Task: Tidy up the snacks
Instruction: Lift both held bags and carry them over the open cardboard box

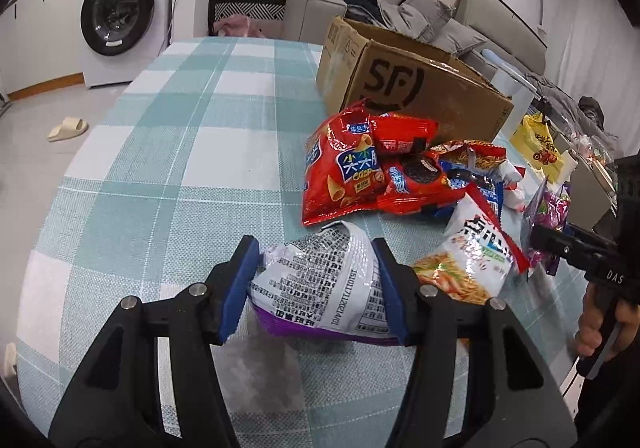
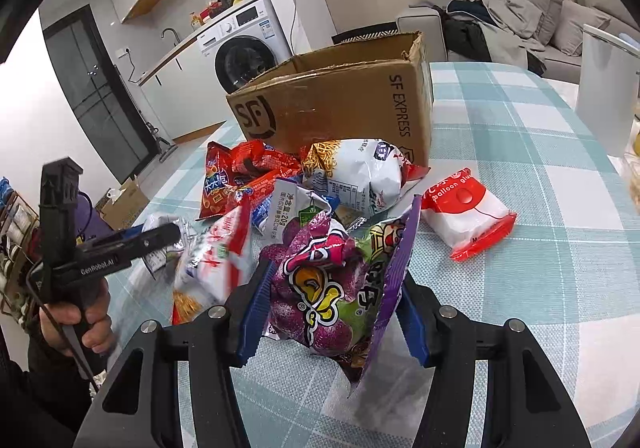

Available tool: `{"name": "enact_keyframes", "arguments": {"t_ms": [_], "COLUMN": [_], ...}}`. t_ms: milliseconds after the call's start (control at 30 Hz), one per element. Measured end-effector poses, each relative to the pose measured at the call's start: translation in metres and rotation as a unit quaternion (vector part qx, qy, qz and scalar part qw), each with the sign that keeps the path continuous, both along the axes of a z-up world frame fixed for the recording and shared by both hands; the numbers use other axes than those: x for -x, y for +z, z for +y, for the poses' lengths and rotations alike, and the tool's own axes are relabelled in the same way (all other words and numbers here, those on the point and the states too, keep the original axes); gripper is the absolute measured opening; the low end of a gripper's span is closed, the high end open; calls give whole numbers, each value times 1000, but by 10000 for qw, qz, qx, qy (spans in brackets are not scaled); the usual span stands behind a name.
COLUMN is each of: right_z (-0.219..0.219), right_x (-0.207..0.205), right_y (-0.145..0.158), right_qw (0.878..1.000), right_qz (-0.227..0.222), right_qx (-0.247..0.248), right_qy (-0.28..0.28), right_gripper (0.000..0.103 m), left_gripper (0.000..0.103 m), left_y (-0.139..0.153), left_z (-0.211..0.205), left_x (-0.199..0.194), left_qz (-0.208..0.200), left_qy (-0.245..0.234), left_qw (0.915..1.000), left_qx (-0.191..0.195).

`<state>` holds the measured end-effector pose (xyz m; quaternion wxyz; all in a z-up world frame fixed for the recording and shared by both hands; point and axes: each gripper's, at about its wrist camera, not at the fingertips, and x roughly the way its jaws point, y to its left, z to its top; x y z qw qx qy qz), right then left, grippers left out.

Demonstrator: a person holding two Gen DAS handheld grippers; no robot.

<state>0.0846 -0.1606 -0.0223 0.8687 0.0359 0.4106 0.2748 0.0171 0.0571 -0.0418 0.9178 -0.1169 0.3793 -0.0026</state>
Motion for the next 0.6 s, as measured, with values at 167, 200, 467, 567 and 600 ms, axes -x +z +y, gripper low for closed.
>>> {"name": "enact_keyframes", "arguments": {"t_ms": [167, 200, 467, 567, 600], "right_z": [-3, -3, -9, -7, -7], "right_x": [2, 2, 4, 0, -2], "right_y": [3, 5, 26, 35, 39], "right_qw": [10000, 10000, 9988, 9982, 9980], "right_qz": [-57, -81, -462, -574, -610], "right_qx": [-46, -55, -112, -86, -72], "right_qy": [-13, -16, -96, -114, -130], "right_gripper": [58, 58, 58, 58, 58], "left_gripper": [54, 54, 54, 54, 54], "left_y": [6, 10, 45, 57, 61], "left_z": [3, 3, -7, -14, -16], "left_x": [4, 6, 8, 2, -1], "left_qz": [-134, -197, -616, -729, -765], "left_qy": [52, 63, 92, 43, 46], "left_qw": [9998, 9997, 9980, 9972, 9969], "left_qx": [122, 100, -95, -133, -163]}}
